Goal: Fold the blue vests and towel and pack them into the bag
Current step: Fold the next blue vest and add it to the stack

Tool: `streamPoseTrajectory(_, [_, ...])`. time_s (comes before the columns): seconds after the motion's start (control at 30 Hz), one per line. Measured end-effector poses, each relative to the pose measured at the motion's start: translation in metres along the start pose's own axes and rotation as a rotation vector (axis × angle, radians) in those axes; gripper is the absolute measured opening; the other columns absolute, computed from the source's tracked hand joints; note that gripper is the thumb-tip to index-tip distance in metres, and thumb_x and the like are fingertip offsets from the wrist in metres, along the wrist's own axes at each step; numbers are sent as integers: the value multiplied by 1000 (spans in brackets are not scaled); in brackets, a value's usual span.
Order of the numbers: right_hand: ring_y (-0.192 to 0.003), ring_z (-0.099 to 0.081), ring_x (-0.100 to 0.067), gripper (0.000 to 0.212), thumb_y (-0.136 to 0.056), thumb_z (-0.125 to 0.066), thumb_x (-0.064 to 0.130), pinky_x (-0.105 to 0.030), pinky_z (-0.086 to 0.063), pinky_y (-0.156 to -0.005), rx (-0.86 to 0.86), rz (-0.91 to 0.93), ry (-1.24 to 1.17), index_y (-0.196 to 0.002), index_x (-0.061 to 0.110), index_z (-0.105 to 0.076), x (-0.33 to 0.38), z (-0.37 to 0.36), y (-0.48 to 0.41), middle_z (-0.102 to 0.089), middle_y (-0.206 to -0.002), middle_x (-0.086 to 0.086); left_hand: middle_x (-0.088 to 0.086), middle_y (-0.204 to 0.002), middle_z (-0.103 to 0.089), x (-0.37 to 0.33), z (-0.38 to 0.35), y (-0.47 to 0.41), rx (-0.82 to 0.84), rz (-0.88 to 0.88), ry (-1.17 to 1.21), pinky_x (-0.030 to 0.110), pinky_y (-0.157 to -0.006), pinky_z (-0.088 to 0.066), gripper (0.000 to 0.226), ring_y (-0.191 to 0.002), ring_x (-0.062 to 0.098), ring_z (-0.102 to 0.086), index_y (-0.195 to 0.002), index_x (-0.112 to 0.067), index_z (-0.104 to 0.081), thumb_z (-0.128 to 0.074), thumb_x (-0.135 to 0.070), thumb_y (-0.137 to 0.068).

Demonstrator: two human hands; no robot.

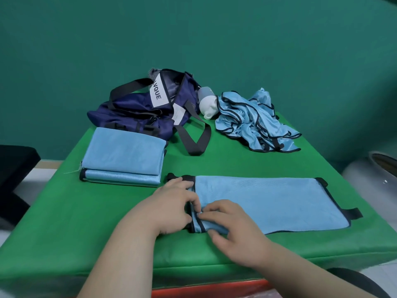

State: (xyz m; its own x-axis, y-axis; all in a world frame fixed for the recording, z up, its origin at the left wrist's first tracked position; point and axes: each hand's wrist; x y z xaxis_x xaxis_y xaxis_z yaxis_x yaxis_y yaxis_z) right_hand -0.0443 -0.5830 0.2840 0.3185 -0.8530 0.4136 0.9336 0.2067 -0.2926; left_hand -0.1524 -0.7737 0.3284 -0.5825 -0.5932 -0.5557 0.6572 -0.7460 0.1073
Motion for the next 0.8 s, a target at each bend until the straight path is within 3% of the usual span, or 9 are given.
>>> streamPoseTrajectory(0.13, [-115, -54, -3, 30, -86, -66, 37, -32, -44, -98, -44, -17, -31, -116, 35, -66, -3, -3, 2, -56, -121, 21, -15, -160, -24, -1, -1, 2, 12, 10, -10, 36, -123, -12, 26, -151, 10, -8, -86, -47, -57, -69, -24, -84])
streamPoseTrajectory(0.4, [-117, -52, 5, 17, -79, -62, 28, -15, -37, -101, -94, -106, -134, -95, 34, -60, -5, -7, 7, -56, -114, 33, -14, -165, -7, -12, -9, 12, 58, 9, -31, 38, -123, -7, 20, -151, 6, 6, -79, -46, -57, -76, -38, -75])
streamPoseTrajectory(0.5, [-114, -53, 7, 11, -78, -60, 28, -12, -36, -99, -96, -119, -150, -88, 28, -64, -7, -7, 7, -60, -110, 27, -16, -165, 0, -14, -15, 13, 39, -14, -67, 39, -123, -5, 20, -150, 5, 10, -77, -42, -58, -78, -38, -76])
streamPoseTrajectory(0.67, [-110, -55, 7, 8, -80, -62, 26, -11, -38, -95, -128, -147, -195, -85, 31, -62, -6, -6, 6, -66, -110, 19, -21, -158, -26, -11, -10, 11, -103, -132, -71, 30, -120, -15, 28, -147, -3, -8, -64, -42, -57, -78, -34, -80])
streamPoseTrajectory(0.8, [-107, -59, -3, 20, -78, -62, 33, -24, -45, -94, -110, -157, -185, -95, 36, -54, -4, -3, 5, -64, -110, 20, -23, -133, -58, -6, -12, 7, -179, -185, 80, 24, -114, -28, 35, -135, -11, -34, -65, -40, -61, -80, -13, -77])
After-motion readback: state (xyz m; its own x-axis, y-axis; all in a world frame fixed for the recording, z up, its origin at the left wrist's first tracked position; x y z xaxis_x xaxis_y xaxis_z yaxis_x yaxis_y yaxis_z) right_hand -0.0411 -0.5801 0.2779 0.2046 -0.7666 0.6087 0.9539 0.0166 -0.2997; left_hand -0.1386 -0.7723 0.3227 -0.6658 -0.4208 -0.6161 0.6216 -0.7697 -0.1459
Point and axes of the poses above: each hand's wrist, its own y-axis away from the middle knuckle, its own z-axis out of the back of the hand, x = y × z
